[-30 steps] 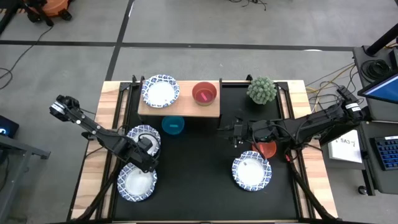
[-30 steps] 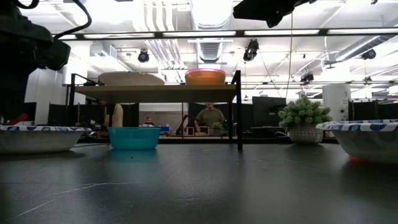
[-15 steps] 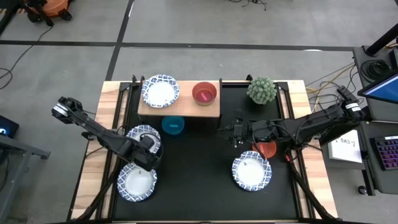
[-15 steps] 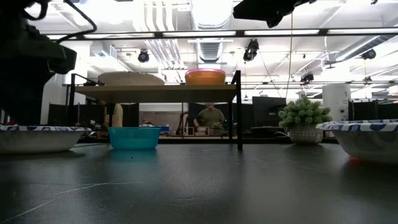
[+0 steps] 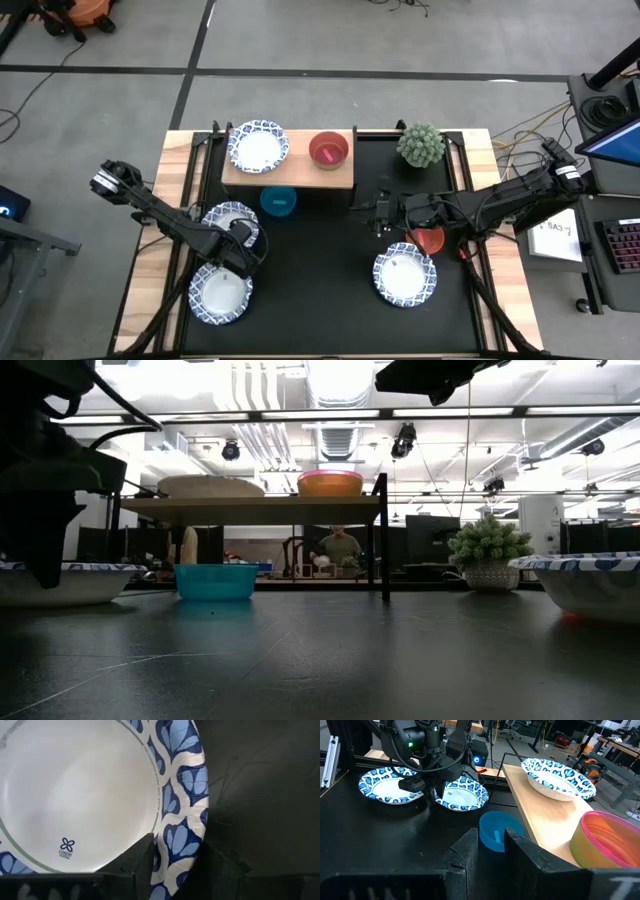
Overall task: Place and stack bowls onto a shelf
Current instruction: Stack the white bowl on top of the other white bowl on the shelf
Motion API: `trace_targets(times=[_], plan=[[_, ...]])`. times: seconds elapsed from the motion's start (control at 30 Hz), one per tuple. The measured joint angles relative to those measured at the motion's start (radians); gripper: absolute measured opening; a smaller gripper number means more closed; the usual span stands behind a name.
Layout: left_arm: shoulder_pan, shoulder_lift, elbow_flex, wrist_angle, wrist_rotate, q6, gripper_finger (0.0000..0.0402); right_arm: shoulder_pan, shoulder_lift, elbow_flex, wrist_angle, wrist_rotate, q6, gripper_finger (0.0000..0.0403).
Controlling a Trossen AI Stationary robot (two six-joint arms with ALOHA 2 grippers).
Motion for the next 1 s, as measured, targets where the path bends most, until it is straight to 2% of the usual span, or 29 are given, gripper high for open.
trace_targets(times=[0.33,0.47,0.73,1.0], plan=[[0.0,-0.004,0.065,-0.026,-0.001,0.104,0.0037,-0.001,0.0,-0.004,0.0,0.0,0.0,0.0086],[0.0,-0.004,0.135,-0.116,-0.002,0.141,0.0009,-0.002,0.0,-0.004,0.0,0.0,-0.002,0.0086],[-0.008,-0.004,0.316,-0.294,-0.026,0.221,0.0002,-0.002,0.0,-0.008,-0.001,0.0,0.004,0.0086],[-0.01,-0.004,0.416,-0.322,-0.027,0.314,0.0002,-0.002,0.0,-0.009,-0.001,0.0,-0.002,0.0086]])
